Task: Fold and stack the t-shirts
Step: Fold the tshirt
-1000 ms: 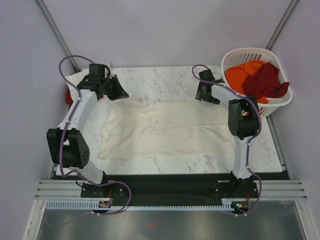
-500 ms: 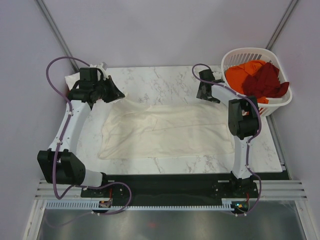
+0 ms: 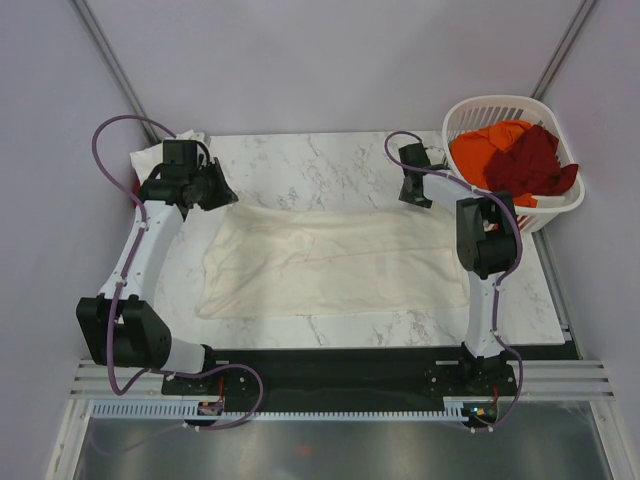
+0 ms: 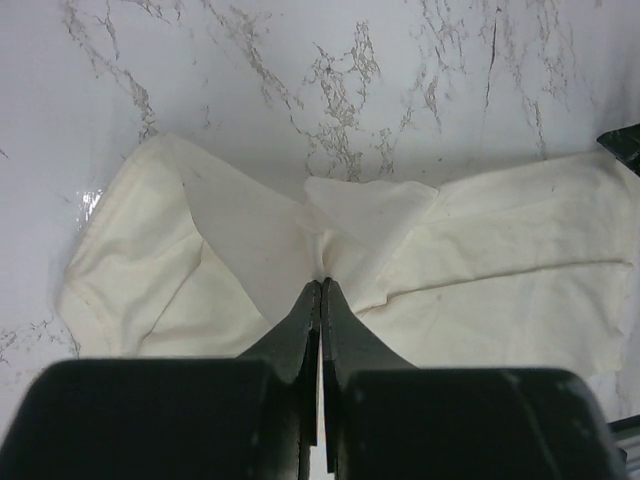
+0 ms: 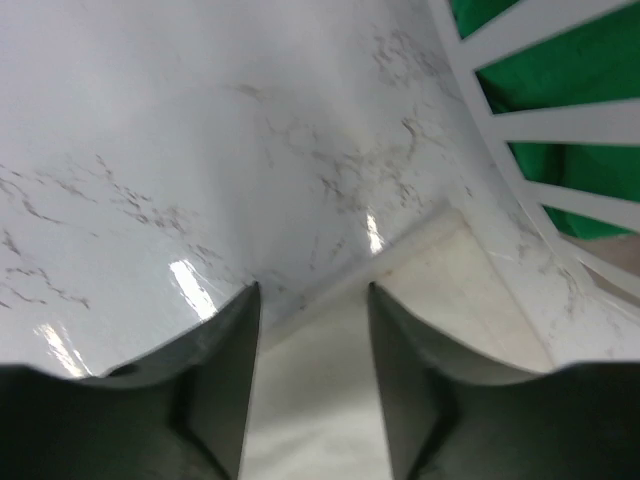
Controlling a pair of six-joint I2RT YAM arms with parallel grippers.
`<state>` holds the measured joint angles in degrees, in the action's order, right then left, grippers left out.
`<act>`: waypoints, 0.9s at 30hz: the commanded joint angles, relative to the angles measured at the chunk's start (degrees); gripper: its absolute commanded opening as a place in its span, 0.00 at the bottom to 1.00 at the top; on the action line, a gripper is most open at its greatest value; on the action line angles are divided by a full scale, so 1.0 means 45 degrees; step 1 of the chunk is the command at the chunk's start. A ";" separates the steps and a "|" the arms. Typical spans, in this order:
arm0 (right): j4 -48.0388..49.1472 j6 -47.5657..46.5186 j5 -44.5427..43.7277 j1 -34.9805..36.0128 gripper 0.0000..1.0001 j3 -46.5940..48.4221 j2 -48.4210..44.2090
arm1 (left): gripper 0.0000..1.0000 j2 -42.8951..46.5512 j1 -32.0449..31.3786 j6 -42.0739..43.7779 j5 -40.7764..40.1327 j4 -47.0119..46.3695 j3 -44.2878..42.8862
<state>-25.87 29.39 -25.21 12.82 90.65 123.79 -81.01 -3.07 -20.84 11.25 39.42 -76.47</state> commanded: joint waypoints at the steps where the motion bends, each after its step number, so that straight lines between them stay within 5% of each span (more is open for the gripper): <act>1: 0.0065 0.0227 0.0601 -0.0406 0.48 -0.0379 0.0772 | 0.02 -0.0024 0.0096 0.0588 -0.0351 -0.0088 0.0078; 2: 0.0123 0.0266 0.0641 -0.0446 0.36 -0.0399 0.0850 | 0.02 -0.0044 0.0116 0.0588 -0.0409 -0.0088 0.0098; 8: 0.0221 0.0344 0.0798 -0.0544 0.00 -0.0555 0.0832 | 0.02 -0.0181 0.0194 0.0588 -0.0351 -0.0107 0.0196; 27: 0.0515 0.0247 0.1971 -0.0485 0.00 -0.1551 -0.3249 | 0.02 0.0072 0.0292 0.0471 -0.0214 -0.0166 -0.0722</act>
<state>-23.27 29.12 -14.39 11.33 82.87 116.27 -82.13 -2.00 -20.47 10.57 39.42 -76.58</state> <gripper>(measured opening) 0.008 0.028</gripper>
